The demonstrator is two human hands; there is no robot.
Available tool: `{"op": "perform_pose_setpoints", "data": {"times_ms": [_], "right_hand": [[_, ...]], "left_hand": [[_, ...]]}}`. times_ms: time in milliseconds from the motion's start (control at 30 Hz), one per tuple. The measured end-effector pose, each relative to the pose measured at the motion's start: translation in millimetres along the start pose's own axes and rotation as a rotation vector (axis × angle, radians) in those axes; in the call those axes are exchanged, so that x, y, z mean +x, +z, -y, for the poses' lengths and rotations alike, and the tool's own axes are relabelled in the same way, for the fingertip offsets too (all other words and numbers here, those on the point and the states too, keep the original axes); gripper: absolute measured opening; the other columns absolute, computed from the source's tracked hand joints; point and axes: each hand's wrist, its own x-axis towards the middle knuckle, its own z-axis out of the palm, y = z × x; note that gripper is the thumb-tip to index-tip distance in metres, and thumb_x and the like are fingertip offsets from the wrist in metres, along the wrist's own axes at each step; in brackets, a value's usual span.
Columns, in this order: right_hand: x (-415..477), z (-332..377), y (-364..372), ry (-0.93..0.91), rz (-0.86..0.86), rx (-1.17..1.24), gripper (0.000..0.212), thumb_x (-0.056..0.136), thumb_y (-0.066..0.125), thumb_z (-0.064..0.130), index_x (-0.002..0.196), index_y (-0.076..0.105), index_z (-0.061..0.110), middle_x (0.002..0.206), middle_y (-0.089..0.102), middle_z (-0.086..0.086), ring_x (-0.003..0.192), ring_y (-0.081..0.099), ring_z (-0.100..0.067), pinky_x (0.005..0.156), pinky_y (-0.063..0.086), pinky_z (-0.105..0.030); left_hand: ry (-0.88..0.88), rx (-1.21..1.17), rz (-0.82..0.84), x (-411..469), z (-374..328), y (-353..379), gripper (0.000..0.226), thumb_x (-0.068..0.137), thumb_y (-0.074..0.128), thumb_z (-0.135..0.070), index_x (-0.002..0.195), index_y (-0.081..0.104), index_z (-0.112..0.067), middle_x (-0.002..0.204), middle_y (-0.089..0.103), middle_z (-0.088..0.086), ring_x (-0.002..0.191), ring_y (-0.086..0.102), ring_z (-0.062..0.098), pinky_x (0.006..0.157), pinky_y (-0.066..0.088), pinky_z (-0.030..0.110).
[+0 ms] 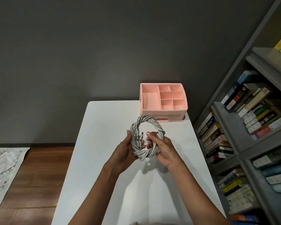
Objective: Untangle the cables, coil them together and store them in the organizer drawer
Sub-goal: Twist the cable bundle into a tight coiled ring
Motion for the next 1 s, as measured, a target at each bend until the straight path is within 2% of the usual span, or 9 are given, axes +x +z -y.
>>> {"op": "perform_pose_setpoints", "data": {"times_ms": [133, 300, 400, 500, 567, 667, 767, 900, 1000], "right_hand": [[2.2, -7.4, 1.6, -0.088, -0.036, -0.122, 0.011, 0.084, 0.068, 0.006, 0.078, 0.06, 0.011, 0.063, 0.057, -0.003, 0.045, 0.049, -0.009, 0.048, 0.046, -0.023], [5.7, -12.1, 7.5, -0.235, -0.07, -0.198, 0.014, 0.084, 0.067, 0.004, 0.076, 0.057, 0.009, 0.062, 0.053, -0.005, 0.045, 0.044, -0.011, 0.048, 0.046, -0.025], [5.7, -14.3, 9.9, -0.287, -0.084, -0.233, 0.014, 0.085, 0.067, 0.004, 0.078, 0.056, 0.008, 0.058, 0.05, -0.002, 0.044, 0.043, -0.01, 0.048, 0.049, -0.027], [3.7, -19.7, 14.6, -0.316, -0.119, -0.265, 0.015, 0.084, 0.069, 0.005, 0.079, 0.054, 0.008, 0.054, 0.05, 0.005, 0.041, 0.042, -0.009, 0.048, 0.048, -0.025], [4.2, -21.8, 17.2, -0.328, -0.175, -0.28, 0.018, 0.084, 0.069, 0.005, 0.077, 0.054, 0.009, 0.056, 0.052, 0.004, 0.038, 0.043, -0.009, 0.046, 0.045, -0.023], [5.3, -21.1, 18.3, -0.378, -0.245, -0.248, 0.018, 0.083, 0.069, 0.004, 0.076, 0.053, 0.011, 0.065, 0.049, -0.005, 0.041, 0.043, -0.01, 0.045, 0.044, -0.024], [3.6, -18.3, 18.2, -0.425, -0.266, -0.224, 0.018, 0.084, 0.067, 0.002, 0.077, 0.053, 0.009, 0.06, 0.049, -0.001, 0.041, 0.045, -0.008, 0.044, 0.044, -0.022], [7.7, -15.6, 16.1, -0.416, -0.262, -0.156, 0.021, 0.086, 0.066, 0.001, 0.077, 0.049, 0.01, 0.053, 0.045, 0.002, 0.038, 0.041, -0.008, 0.045, 0.045, -0.024], [12.0, -14.6, 12.6, -0.416, -0.248, -0.149, 0.02, 0.086, 0.066, 0.002, 0.079, 0.049, 0.01, 0.05, 0.044, 0.005, 0.038, 0.038, -0.009, 0.047, 0.044, -0.026]], "left_hand": [[-0.105, 0.022, -0.043, -4.1, -9.9, -6.9, 0.052, 0.099, 0.028, -0.049, 0.097, 0.063, -0.01, 0.086, 0.068, 0.007, 0.078, 0.066, 0.017, 0.085, 0.047, 0.037], [-0.189, -0.041, -0.092, -7.2, -13.2, -8.2, 0.055, 0.095, 0.033, -0.058, 0.097, 0.066, -0.014, 0.113, 0.06, 0.015, 0.108, 0.06, 0.029, 0.091, 0.048, 0.044], [-0.187, -0.118, -0.148, -8.1, -16.4, -0.2, 0.051, 0.093, 0.04, -0.053, 0.087, 0.069, -0.012, 0.088, 0.064, 0.014, 0.082, 0.068, 0.03, 0.071, 0.057, 0.039], [-0.138, -0.138, -0.237, -2.1, -15.1, 1.4, 0.048, 0.089, 0.046, -0.058, 0.081, 0.065, -0.015, 0.066, 0.057, 0.007, 0.062, 0.055, 0.021, 0.068, 0.045, 0.03], [-0.113, -0.169, -0.269, 2.7, -11.1, -1.2, 0.051, 0.087, 0.048, -0.061, 0.078, 0.066, -0.014, 0.066, 0.056, 0.005, 0.058, 0.051, 0.018, 0.07, 0.041, 0.031], [-0.155, -0.209, -0.238, 4.5, -12.0, -4.2, 0.03, 0.09, 0.048, -0.038, 0.089, 0.064, -0.012, 0.076, 0.063, 0.004, 0.059, 0.06, 0.018, 0.076, 0.042, 0.033], [-0.255, -0.126, -0.204, 1.4, -21.7, -9.6, 0.033, 0.093, 0.034, -0.02, 0.096, 0.065, -0.007, 0.085, 0.069, 0.011, 0.077, 0.067, 0.024, 0.081, 0.04, 0.04], [-0.277, -0.161, -0.134, -6.1, -23.5, -13.8, 0.042, 0.081, 0.038, 0.0, 0.12, 0.056, 0.005, 0.122, 0.06, 0.023, 0.109, 0.062, 0.035, 0.083, 0.055, 0.052], [-0.232, -0.237, -0.096, -4.5, -13.3, -22.1, 0.055, 0.081, 0.035, 0.015, 0.135, 0.039, 0.012, 0.139, 0.042, 0.033, 0.129, 0.045, 0.042, 0.1, 0.042, 0.053]]}}
